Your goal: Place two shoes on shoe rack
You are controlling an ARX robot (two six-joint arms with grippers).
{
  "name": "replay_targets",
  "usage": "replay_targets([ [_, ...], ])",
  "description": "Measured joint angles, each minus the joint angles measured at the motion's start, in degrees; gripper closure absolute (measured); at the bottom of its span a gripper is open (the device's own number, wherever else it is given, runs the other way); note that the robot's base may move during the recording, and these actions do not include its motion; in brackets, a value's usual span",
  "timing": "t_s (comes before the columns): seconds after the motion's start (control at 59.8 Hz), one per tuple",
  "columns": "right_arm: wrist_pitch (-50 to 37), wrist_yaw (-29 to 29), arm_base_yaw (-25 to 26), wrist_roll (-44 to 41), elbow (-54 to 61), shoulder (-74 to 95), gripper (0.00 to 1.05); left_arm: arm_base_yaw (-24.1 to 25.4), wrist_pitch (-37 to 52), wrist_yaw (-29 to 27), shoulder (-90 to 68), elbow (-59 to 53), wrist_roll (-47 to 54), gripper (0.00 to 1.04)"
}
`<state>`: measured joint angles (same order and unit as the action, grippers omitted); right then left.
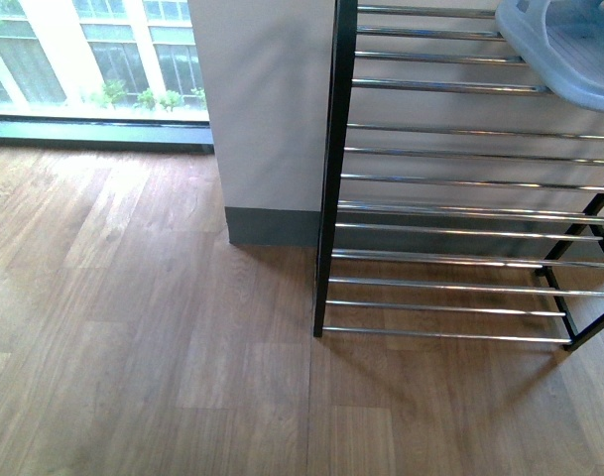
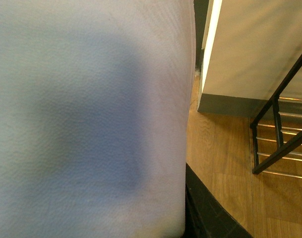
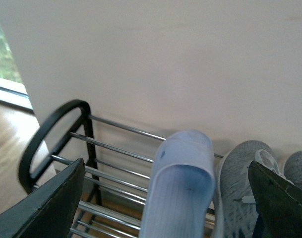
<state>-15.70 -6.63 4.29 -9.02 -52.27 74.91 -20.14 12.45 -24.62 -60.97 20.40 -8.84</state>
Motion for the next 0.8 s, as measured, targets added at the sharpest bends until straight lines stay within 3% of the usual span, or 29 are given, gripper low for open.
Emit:
replay_targets([
  [0.301, -10.23, -0.26, 1.38, 8.66, 19.65, -18.69, 0.09, 0.0, 0.0, 0.0, 0.0, 0.0, -0.02, 1.03],
  [0.518, -18.56, -0.11, 4.74, 13.51, 28.06, -20.79, 0.09, 0.0, 0.0, 0.0, 0.0, 0.0, 0.0, 1.03],
  [0.736, -19.47, -0.28, 5.4, 14.99, 29.33, -20.26, 0.09, 0.0, 0.0, 0.0, 0.0, 0.0, 0.0, 1.03],
  [0.803, -15.67, -2.1, 5.4, 12.79, 29.38, -21.53, 0.19, 0.0, 0.0, -0.02, 0.0, 0.0, 0.0, 1.03],
])
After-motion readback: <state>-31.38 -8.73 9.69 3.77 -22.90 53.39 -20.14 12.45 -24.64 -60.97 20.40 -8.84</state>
